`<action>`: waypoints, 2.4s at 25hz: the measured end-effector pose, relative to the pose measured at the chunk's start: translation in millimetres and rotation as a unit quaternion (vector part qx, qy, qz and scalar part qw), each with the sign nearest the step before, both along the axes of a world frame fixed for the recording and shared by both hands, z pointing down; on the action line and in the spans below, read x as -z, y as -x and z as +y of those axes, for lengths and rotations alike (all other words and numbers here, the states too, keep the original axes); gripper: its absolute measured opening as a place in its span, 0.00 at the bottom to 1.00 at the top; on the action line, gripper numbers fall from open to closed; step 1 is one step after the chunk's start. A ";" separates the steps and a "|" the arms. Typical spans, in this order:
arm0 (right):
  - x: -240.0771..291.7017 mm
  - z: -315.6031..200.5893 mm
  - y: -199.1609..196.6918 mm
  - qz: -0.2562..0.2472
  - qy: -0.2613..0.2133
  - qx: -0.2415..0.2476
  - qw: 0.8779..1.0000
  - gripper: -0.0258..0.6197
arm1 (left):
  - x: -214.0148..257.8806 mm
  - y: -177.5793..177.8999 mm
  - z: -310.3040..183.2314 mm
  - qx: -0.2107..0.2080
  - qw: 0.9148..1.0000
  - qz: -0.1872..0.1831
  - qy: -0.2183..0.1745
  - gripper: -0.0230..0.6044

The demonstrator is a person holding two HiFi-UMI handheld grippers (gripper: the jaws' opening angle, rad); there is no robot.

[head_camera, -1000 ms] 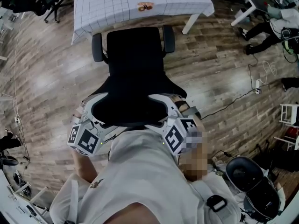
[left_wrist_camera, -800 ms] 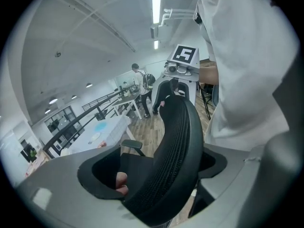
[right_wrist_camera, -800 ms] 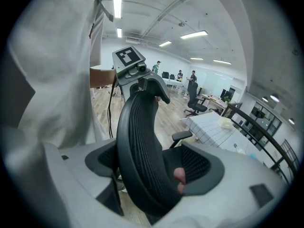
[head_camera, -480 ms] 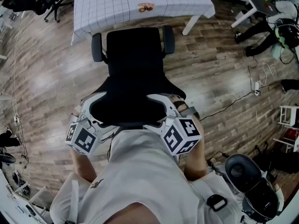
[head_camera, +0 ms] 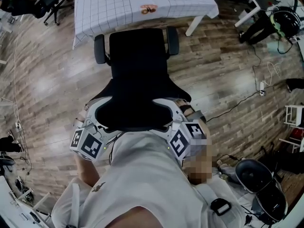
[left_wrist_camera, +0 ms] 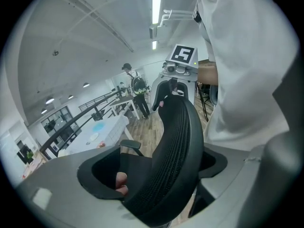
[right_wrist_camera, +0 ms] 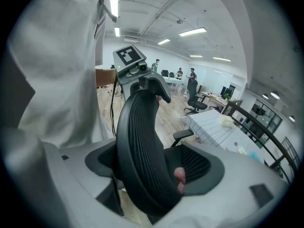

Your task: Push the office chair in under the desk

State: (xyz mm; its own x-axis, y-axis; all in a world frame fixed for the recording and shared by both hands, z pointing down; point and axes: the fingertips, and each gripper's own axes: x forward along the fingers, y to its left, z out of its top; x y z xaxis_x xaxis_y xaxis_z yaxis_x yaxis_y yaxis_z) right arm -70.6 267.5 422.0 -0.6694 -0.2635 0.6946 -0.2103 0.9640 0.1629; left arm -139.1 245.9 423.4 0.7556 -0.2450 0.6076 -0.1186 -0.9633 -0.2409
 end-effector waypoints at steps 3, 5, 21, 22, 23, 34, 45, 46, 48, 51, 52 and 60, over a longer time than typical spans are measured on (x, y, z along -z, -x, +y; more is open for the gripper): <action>1.2 -5.2 0.4 -0.005 0.000 -0.001 1.000 0.64 | 1.3 -0.2 -5.0 0.000 1.000 0.007 0.000 0.76; 1.7 -6.9 0.5 -0.006 -0.001 -0.002 1.000 0.64 | 1.6 -0.4 -6.7 -0.002 1.000 0.010 0.000 0.76; 1.2 -35.4 -8.2 -0.001 -0.007 -0.001 1.000 0.64 | 0.6 -8.8 -34.9 -0.004 1.000 0.008 -0.005 0.76; 1.5 -37.7 -9.0 -0.002 -0.007 -0.001 1.000 0.64 | 0.4 -9.4 -36.8 -0.004 1.000 0.005 -0.002 0.76; 1.7 -39.7 -9.2 -0.002 -0.008 -0.002 1.000 0.64 | 0.3 -9.4 -38.3 -0.005 1.000 0.001 0.001 0.76; 0.1 -59.8 -14.3 0.001 0.003 0.009 1.000 0.64 | 0.0 -14.4 -57.9 -0.006 1.000 -0.001 0.004 0.76; 1.3 -74.9 -18.1 -0.003 0.003 0.013 1.000 0.63 | 0.9 -18.8 -73.4 -0.005 1.000 0.010 0.003 0.76; 1.3 -76.0 -18.1 -0.005 0.003 0.016 1.000 0.64 | 1.2 -19.4 -75.2 -0.004 1.000 0.013 0.001 0.76; 1.1 -77.2 -17.3 -0.012 0.005 0.028 1.000 0.64 | 1.3 -20.1 -77.3 -0.003 1.000 0.012 0.001 0.76; 0.7 -81.6 -17.3 -0.016 0.007 0.038 0.999 0.64 | 0.7 -20.1 -81.5 -0.001 1.000 0.008 0.000 0.76; 0.6 -84.0 -17.8 -0.016 0.007 0.037 0.999 0.64 | 0.8 -20.6 -83.8 -0.001 1.000 0.008 0.000 0.76; 0.8 -99.2 -24.6 -0.012 0.013 0.043 0.999 0.64 | 2.0 -26.8 -97.9 0.000 1.000 0.007 0.005 0.76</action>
